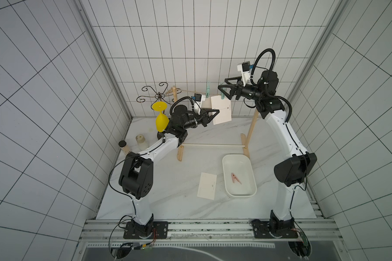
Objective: Remove the postcards from the strings
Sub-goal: Remove the clamp from the clothesline.
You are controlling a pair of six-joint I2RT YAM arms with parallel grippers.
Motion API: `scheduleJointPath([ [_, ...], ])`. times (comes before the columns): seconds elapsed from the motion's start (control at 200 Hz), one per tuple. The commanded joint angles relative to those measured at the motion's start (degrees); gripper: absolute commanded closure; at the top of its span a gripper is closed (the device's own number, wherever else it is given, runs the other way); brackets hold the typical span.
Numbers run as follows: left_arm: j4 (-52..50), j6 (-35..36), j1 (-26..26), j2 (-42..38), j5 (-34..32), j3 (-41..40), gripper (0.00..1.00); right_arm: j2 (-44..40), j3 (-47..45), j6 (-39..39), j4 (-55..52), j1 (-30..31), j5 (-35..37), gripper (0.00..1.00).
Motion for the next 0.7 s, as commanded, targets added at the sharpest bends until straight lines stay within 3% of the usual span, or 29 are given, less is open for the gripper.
scheduleJointPath([
  [0.0, 0.4, -0.4, 0.5, 1.7, 2.8, 2.0, 1.0, 0.2, 4.0, -3.4, -2.6, 0.2, -2.5, 0.08],
  [0.37, -0.3, -0.6, 1.7, 2.0, 5.7, 3.2, 1.0, -0.2, 3.8, -7.6, -6.9, 0.5, -5.7, 0.11],
  [0.695, -0.6, -1.5, 2.1, 3.3, 7.8, 4.6, 1.0, -1.0, 3.1, -9.2, -7.7, 0.6, -8.6, 0.24],
])
